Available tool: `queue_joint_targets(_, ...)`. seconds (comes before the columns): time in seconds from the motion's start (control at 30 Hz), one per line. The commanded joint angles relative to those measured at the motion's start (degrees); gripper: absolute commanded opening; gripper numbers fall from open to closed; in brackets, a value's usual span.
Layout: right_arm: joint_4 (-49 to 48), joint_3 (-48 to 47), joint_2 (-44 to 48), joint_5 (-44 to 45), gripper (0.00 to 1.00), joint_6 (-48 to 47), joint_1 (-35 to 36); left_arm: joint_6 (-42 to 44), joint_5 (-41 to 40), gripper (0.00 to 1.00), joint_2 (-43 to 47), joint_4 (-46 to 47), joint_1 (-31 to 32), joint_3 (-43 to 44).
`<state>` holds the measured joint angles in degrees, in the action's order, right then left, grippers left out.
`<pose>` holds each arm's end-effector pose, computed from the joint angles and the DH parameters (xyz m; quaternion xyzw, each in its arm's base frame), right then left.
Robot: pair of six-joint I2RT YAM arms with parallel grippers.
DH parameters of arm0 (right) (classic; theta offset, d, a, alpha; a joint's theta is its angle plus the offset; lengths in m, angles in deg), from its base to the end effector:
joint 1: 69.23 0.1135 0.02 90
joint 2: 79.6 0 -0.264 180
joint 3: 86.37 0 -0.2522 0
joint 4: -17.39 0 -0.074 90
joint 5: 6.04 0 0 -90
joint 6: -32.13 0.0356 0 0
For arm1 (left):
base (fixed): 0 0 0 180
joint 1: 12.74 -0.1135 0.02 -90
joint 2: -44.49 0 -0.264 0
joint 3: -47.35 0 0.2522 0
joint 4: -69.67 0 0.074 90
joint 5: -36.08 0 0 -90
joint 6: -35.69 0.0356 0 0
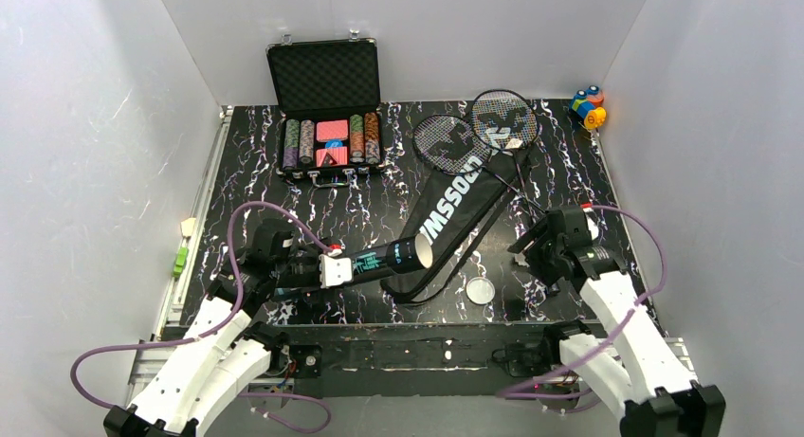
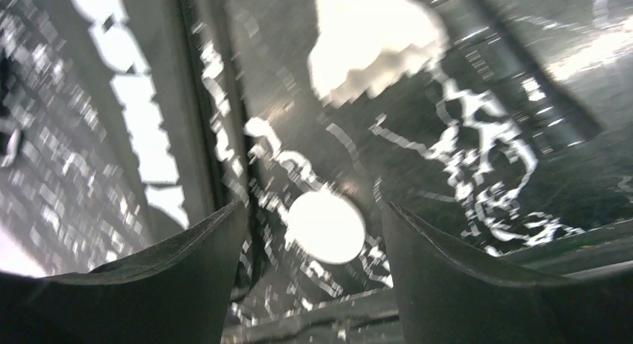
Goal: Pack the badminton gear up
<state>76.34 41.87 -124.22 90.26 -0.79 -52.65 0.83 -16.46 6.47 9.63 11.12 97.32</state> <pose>0.1448 0.0390 0.2443 0.3434 0.8790 0.1542 0.2926 0.1074 -0.0712 0.2522 0.6512 0.6094 -0.1975 0.4070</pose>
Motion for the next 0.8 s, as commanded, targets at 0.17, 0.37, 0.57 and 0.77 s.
queue_joint_targets(0.17,-9.0,3.0,-8.0,3.6,0.71,0.8,-8.4,1.2,0.7,0.00,0.8,1.6,0.2,0.1)
queue_joint_targets(0.37,-13.4,3.0,-10.7,5.1,0.65,1.4,-9.6,1.3,0.7,0.00,0.7,1.6,0.3,-0.2)
queue_joint_targets(0.57,-16.8,1.8,-17.0,5.2,0.57,1.5,-10.8,1.5,0.4,0.00,0.7,1.6,0.2,0.0)
queue_joint_targets(0.77,-17.3,0.9,-20.0,6.2,0.41,1.7,-10.9,1.7,-0.1,0.00,0.8,1.5,0.3,0.1)
